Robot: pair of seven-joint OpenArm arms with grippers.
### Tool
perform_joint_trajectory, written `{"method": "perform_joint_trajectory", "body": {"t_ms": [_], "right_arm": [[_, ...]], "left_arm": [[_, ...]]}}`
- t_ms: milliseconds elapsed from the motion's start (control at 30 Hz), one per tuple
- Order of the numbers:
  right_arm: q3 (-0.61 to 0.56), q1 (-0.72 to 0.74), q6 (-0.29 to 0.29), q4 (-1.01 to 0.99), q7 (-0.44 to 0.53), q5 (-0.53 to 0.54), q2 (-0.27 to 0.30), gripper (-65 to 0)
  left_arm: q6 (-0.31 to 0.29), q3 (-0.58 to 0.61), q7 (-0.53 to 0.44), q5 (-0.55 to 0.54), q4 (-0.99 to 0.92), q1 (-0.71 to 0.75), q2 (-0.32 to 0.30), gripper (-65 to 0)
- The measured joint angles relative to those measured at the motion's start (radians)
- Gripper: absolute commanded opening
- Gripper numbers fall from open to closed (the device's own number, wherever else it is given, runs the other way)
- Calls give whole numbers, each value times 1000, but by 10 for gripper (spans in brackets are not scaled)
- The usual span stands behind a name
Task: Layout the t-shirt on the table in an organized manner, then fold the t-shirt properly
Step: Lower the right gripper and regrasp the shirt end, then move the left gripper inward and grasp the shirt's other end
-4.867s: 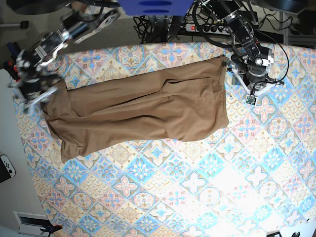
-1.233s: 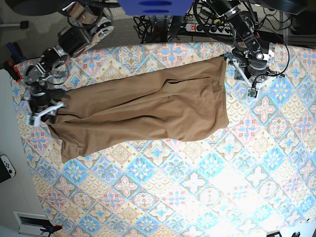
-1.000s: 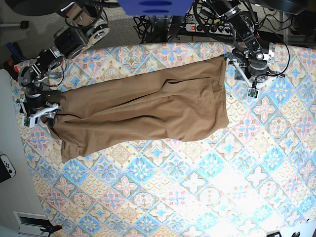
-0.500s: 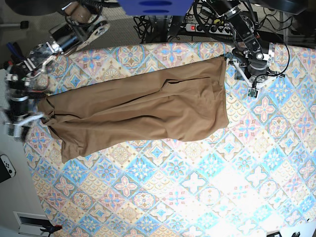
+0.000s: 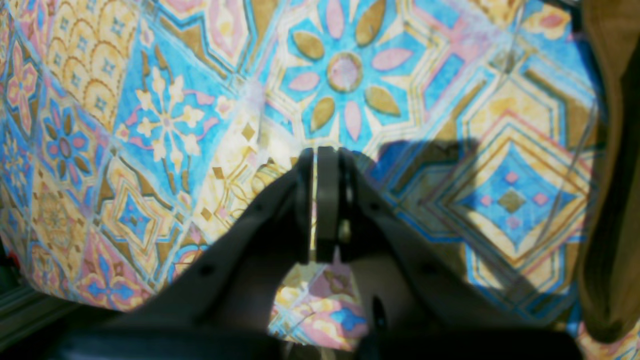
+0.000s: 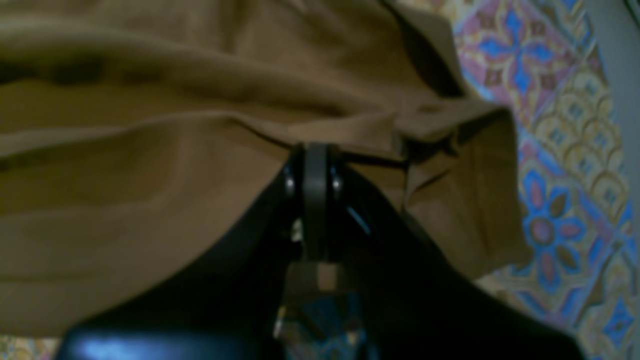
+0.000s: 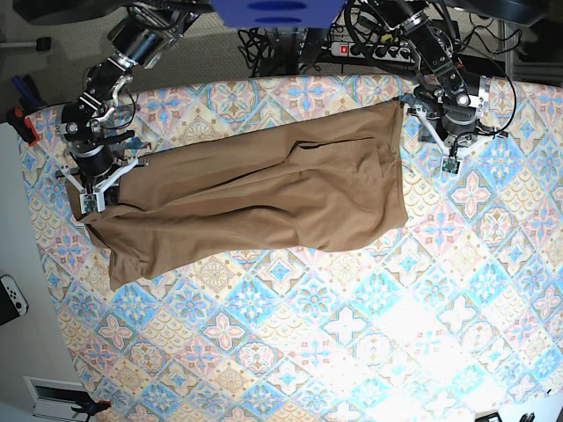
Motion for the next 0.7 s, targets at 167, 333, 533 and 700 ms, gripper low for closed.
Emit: {"method": "perform_joint_trajectory", "body": {"t_ms": [167,333,533,700], "right_arm": [[1,0,0,-92,-4,0,3,-650],[5,10,-7,-183,57,42,10,-650],[8,15,-7,-219,82,55,18,-650],[8,17,-7,-222,82,55,18,-650]], "left_arm": [[-1,3,1,-4,16,-2,0,-650],[-1,9,0,-12,62,-6,0,-650],[0,13,0,-142,87,-5,0,-650],[-1,219,-3,-175,87,55,-3,-650]]}}
